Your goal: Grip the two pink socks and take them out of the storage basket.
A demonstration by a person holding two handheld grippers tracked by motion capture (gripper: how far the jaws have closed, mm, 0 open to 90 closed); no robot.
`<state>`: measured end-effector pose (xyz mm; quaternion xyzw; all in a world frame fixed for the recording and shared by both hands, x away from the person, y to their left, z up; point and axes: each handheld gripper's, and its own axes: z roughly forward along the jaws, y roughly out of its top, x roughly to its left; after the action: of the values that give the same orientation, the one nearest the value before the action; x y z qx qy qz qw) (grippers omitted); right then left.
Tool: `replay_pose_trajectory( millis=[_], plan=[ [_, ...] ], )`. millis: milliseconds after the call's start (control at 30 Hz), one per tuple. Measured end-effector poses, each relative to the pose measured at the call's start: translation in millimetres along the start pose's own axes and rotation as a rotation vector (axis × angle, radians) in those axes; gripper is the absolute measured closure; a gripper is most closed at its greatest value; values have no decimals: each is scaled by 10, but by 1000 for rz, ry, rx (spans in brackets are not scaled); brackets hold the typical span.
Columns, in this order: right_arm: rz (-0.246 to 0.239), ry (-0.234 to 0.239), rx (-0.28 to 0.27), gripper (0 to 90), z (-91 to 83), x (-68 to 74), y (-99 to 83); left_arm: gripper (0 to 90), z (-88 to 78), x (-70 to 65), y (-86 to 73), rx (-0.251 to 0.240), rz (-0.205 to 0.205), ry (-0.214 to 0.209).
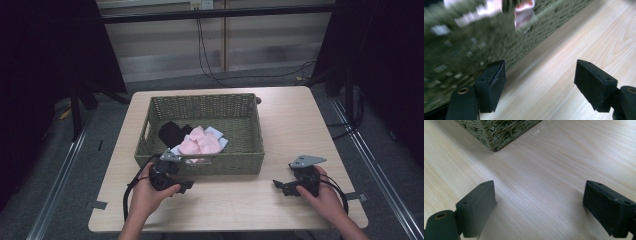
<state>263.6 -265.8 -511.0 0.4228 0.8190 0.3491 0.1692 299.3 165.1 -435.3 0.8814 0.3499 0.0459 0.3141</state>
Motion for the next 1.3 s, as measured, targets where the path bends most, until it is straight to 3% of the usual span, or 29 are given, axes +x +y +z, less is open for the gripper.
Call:
replay_pose_trajectory(
  millis=[267, 600, 633, 767, 933, 967, 1233, 1300],
  plan=[
    [-2, 0, -1, 107, 0, -2, 0, 261, -125, -6, 200, 34, 8, -27],
    [2, 0, 2, 107, -2, 1, 0, 273, -295, 14, 378, 43, -23, -64],
    [1, 0, 1, 107, -1, 0, 0, 280, -315, 24, 398, 59, -11, -69],
    [1, 0, 1, 107, -1, 0, 0, 280, -350, 10, 458, 69, -29, -80],
    [2, 0, 2, 107, -2, 1, 0, 284, -417, -20, 509, 78, -23, -96],
    [2, 0, 2, 107, -2, 1, 0, 285, -431, -11, 517, 88, -6, -107],
    [0, 0, 0, 107, 0, 0, 0, 292, -586, -19, 663, 87, -22, -120],
    [2, 0, 2, 107, -1, 1, 0, 293, -599, -1, 714, 86, -8, -131]
  ],
)
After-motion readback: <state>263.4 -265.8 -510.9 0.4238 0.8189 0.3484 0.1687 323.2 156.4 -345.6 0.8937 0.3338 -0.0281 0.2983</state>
